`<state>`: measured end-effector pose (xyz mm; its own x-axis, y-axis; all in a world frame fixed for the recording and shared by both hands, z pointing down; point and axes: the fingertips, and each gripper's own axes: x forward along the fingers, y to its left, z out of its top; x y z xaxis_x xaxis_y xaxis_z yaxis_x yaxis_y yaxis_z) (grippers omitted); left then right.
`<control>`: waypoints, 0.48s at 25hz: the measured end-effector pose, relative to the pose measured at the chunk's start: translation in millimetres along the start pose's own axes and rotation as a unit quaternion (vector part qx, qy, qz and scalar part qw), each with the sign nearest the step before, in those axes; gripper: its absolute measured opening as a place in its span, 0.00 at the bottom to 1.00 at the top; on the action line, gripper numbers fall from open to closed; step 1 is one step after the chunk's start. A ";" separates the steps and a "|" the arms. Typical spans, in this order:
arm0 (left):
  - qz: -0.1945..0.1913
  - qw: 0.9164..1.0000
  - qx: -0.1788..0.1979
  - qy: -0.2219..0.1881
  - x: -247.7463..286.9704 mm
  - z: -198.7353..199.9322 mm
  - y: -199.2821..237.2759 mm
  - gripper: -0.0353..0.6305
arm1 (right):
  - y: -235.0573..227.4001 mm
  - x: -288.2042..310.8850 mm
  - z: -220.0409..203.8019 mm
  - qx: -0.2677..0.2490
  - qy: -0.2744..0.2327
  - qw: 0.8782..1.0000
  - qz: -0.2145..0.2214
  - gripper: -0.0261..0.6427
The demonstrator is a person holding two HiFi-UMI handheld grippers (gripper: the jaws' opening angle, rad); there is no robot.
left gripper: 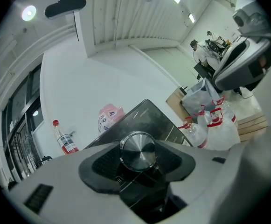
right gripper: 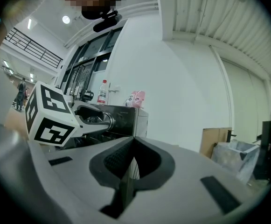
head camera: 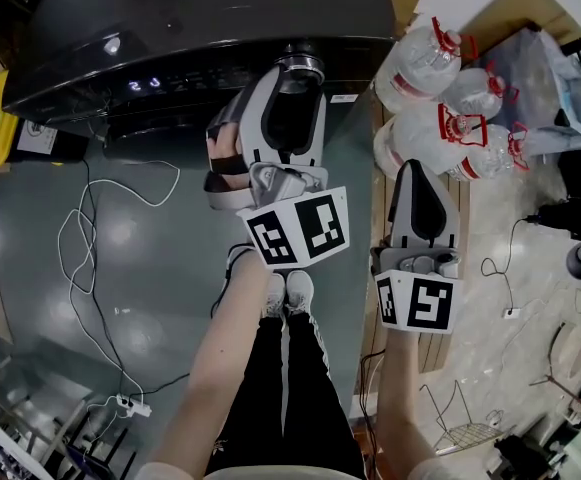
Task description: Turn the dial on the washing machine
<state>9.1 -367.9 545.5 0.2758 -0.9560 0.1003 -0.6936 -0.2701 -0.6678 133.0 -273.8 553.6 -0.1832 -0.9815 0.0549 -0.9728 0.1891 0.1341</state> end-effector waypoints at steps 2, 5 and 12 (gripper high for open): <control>0.000 1.000 -0.006 0.000 0.5 -1.0 -0.3 0.40 | 0.6 0.0 -0.2 -0.001 -0.001 1.000 0.001 0.05; -0.004 1.000 -0.022 -0.001 0.4 -1.8 0.2 0.41 | 1.4 -1.9 -0.2 -0.004 0.000 1.000 0.002 0.05; -0.011 0.998 -0.063 -0.022 -15.3 28.3 17.7 0.45 | 5.5 -2.3 21.7 -0.016 -0.006 1.000 0.009 0.05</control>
<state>11.4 -354.8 511.3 0.3192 -0.9443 0.0796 -0.7646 -0.3063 -0.5670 125.0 -271.1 532.7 -0.2021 -0.9783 0.0447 -0.9645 0.2068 0.1645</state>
